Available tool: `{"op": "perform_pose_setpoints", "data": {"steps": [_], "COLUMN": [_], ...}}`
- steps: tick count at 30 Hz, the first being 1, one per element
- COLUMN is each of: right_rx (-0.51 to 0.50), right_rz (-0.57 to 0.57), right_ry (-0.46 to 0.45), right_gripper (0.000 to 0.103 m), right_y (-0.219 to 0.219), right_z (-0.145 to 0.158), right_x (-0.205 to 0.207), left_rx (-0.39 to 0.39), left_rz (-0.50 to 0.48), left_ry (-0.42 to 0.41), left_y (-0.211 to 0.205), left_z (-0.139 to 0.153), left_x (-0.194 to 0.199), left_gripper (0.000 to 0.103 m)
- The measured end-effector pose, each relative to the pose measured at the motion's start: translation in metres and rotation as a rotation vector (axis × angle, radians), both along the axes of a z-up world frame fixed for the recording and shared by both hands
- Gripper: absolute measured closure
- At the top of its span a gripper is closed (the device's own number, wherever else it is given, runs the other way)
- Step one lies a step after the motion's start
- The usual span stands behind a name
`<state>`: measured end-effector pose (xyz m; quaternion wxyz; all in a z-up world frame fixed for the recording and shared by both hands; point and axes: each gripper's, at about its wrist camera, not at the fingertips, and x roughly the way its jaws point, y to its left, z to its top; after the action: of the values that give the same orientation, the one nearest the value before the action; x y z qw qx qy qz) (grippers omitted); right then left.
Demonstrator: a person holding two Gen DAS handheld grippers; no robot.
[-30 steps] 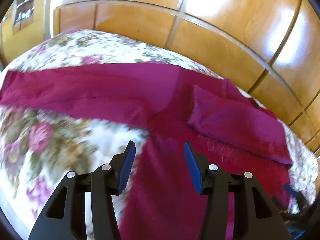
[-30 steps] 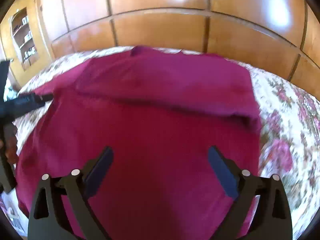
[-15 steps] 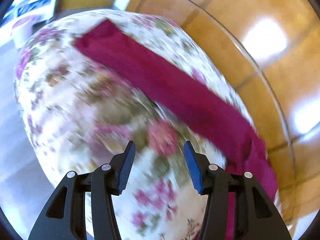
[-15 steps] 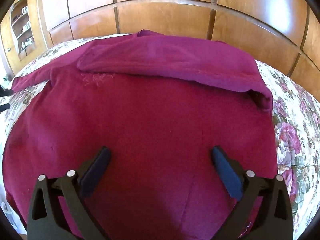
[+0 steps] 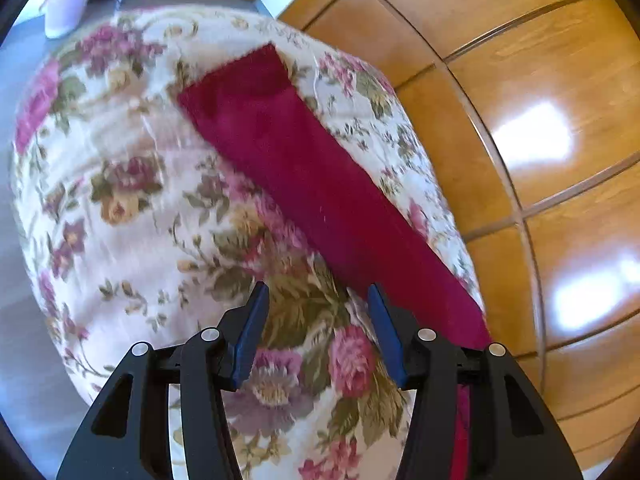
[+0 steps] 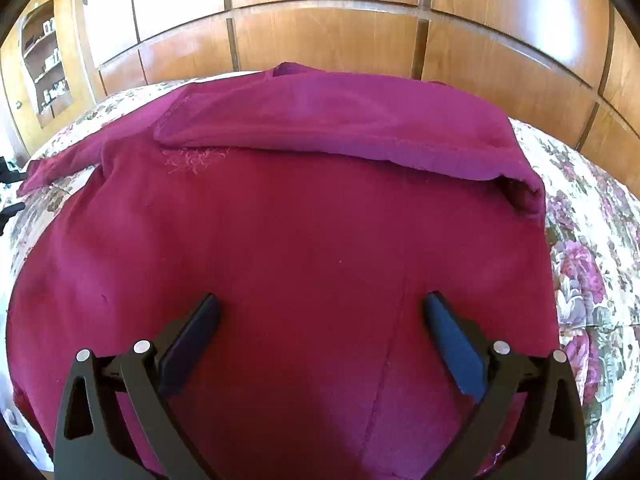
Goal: Fold small clothes
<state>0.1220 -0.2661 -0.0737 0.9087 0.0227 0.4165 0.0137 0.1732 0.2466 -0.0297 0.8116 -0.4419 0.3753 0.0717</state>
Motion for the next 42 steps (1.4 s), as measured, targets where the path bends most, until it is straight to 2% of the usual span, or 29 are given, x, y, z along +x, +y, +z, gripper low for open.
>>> {"op": "perform_pose_setpoints", "data": {"steps": [3,7,13,16,19,20,21,22,23,24,26,27,30,32,35,38,42], "right_rx": [0.005,0.006,0.006,0.009,0.008,0.008,0.008,0.009,0.009,0.008,0.009,0.008,0.008,0.01,0.011,0.014,0.024], "right_rz": [0.001,0.003,0.003,0.004,0.004,0.004,0.004,0.004,0.004,0.004,0.004,0.004,0.003,0.003,0.002,0.002,0.001], "right_ry": [-0.005,-0.007,-0.008,-0.008,-0.009,-0.009,-0.009,-0.008,-0.008,-0.009,-0.011,-0.011,-0.014,-0.014,-0.013,-0.013,-0.015], "right_gripper": [0.002,0.002,0.002,0.002,0.002,0.002,0.002,0.002,0.002,0.002,0.002,0.002,0.002,0.002,0.002,0.002,0.002], "right_y": [-0.001,-0.001,-0.001,-0.002,-0.002,-0.002,-0.002,-0.002,-0.002,-0.002,-0.002,-0.002,-0.002,-0.002,-0.002,-0.002,-0.003], "right_z": [0.0,-0.001,0.0,0.0,0.0,0.0,0.0,0.0,0.0,0.0,0.0,0.0,0.0,0.0,0.001,0.001,0.002], "right_x": [0.0,0.0,-0.001,-0.001,-0.001,-0.001,-0.001,-0.001,-0.001,-0.001,-0.001,-0.001,-0.001,-0.001,-0.001,-0.001,-0.002], "left_rx": [-0.041,-0.092,-0.083,-0.04,0.011,0.012,0.014,0.028,0.073,0.117,0.158,0.173,0.218,0.284,0.327,0.314,0.338], "left_rz": [-0.014,0.028,0.071,0.073,0.144,0.183,0.203,0.208,0.204,0.196,0.183,0.167,0.034,-0.092,-0.254,-0.389,-0.573], "left_ry": [-0.014,-0.051,-0.077,-0.034,0.053,0.08,0.089,0.091,0.102,0.12,0.128,0.111,-0.024,-0.122,-0.238,-0.289,-0.255], "left_y": [0.008,0.029,0.045,0.044,0.049,0.054,0.056,0.058,0.057,0.056,0.05,0.044,0.007,-0.036,-0.104,-0.17,-0.256], "left_z": [-0.002,0.001,0.011,0.011,0.003,0.0,-0.002,-0.002,-0.001,0.0,0.005,0.012,0.048,0.078,0.103,0.101,0.071], "left_x": [-0.008,-0.02,-0.006,0.013,0.032,0.039,0.045,0.051,0.06,0.067,0.073,0.073,0.073,0.068,0.059,0.054,0.05], "left_gripper": [0.053,0.053,0.053,0.053,0.054,0.06,0.061,0.067,0.082,0.09,0.094,0.095,0.095,0.095,0.095,0.095,0.095]}}
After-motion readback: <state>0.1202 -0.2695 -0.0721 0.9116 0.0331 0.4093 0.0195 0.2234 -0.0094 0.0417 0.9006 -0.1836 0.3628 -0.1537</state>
